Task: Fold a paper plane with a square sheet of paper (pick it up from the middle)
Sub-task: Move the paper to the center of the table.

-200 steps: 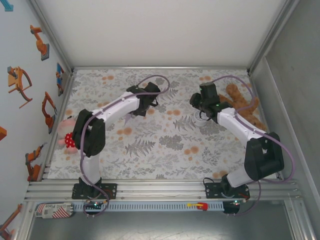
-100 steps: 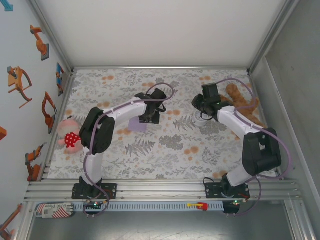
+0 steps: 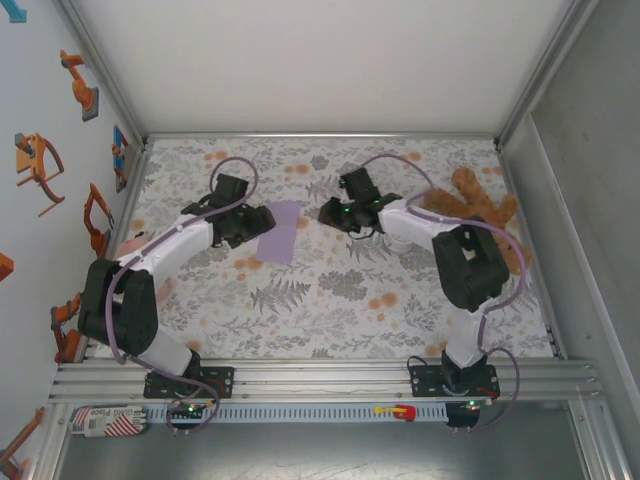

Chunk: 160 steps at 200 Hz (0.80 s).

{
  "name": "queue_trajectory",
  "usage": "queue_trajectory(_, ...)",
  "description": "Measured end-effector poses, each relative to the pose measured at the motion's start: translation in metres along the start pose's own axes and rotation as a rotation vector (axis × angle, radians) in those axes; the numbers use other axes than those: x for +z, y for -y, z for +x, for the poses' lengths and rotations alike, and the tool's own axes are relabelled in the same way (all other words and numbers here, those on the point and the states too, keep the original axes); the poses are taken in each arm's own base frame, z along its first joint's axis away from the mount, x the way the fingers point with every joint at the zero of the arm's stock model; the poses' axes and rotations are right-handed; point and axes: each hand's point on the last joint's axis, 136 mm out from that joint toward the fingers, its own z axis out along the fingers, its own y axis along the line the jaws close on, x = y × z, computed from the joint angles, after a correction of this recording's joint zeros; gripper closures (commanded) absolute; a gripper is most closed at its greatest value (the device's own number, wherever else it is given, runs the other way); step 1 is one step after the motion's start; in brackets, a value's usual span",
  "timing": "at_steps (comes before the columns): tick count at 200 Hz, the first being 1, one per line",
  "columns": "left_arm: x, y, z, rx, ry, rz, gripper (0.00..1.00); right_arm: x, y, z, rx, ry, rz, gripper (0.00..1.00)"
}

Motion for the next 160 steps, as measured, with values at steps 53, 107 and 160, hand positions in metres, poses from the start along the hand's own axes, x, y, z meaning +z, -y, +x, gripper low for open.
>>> queue_trajectory(53, -0.036, -0.034, -0.014, -0.077, 0.106, -0.019, 0.00, 0.058, -0.059, 0.050, -0.086, -0.151, -0.084, 0.73)
queue_trajectory(107, -0.043, -0.041, -0.017, -0.091, 0.133, -0.022, 0.02, 0.087, -0.050, 0.063, -0.087, -0.229, -0.050, 0.74)
queue_trajectory(160, -0.031, -0.037, -0.012, -0.090, 0.092, 0.001, 0.01, 0.082, -0.029, 0.068, -0.160, -0.279, 0.016, 0.74)
